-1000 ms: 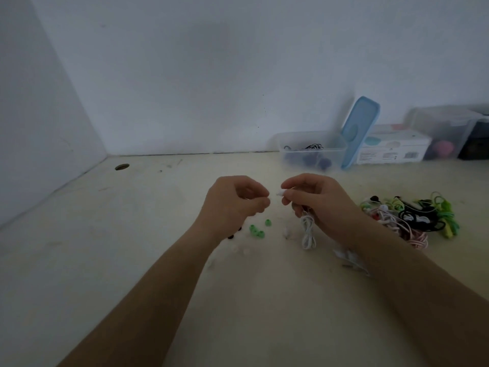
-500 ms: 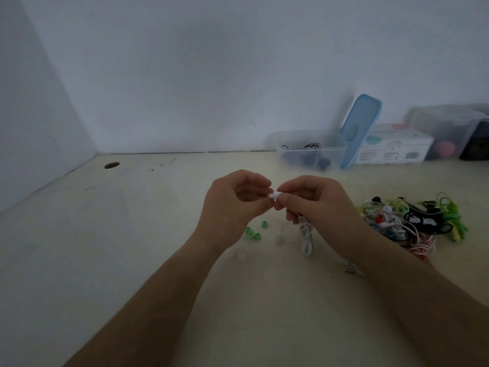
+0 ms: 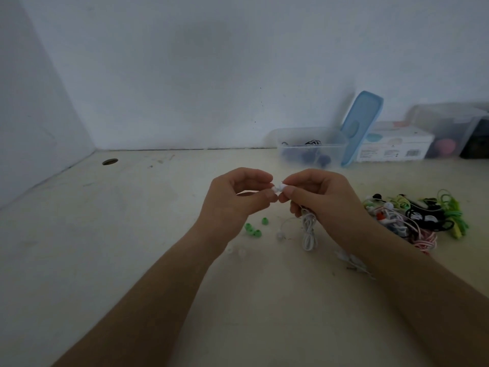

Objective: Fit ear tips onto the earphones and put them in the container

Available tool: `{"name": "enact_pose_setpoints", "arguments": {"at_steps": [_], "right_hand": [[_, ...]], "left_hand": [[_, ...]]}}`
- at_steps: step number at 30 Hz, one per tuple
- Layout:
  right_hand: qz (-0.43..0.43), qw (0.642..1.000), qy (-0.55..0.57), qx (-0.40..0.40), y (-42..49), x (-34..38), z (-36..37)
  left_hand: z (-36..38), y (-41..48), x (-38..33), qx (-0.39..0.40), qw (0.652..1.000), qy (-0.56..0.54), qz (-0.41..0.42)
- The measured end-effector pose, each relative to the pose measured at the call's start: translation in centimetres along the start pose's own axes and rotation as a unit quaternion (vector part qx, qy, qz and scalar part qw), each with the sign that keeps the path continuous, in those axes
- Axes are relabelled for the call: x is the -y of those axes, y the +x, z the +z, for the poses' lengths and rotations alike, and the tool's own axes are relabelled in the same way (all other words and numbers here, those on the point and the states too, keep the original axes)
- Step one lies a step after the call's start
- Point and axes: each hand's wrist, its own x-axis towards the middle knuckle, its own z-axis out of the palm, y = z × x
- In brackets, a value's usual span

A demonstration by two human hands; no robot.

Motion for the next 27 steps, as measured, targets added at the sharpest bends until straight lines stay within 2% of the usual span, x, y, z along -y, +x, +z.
{"name": "enact_pose_setpoints", "arguments": {"at_steps": [4,13,18,27], "right_hand": [[0.002,1.000,0.015,0.005,-0.1,0.1,0.1],[-0.002,1.000,0.003,0.013,0.0,0.0,-0.2],[-0.005,1.000,0.002,0.019,0.1,0.2,-0.4],[-0.003,0.998,0.021,0.061,-0.1,0.3,-1.0]], "left_hand": [[-0.1,0.0,0.1,-0.001,0.999,-0.033,-0.021],[-0.3,0.1,0.3,0.008,1.000,-0.014,-0.014],[-0.3,0.1,0.3,0.021,0.998,-0.053,-0.027],[-0.4,0.2,0.5,0.039,0.995,-0.079,-0.042]]}}
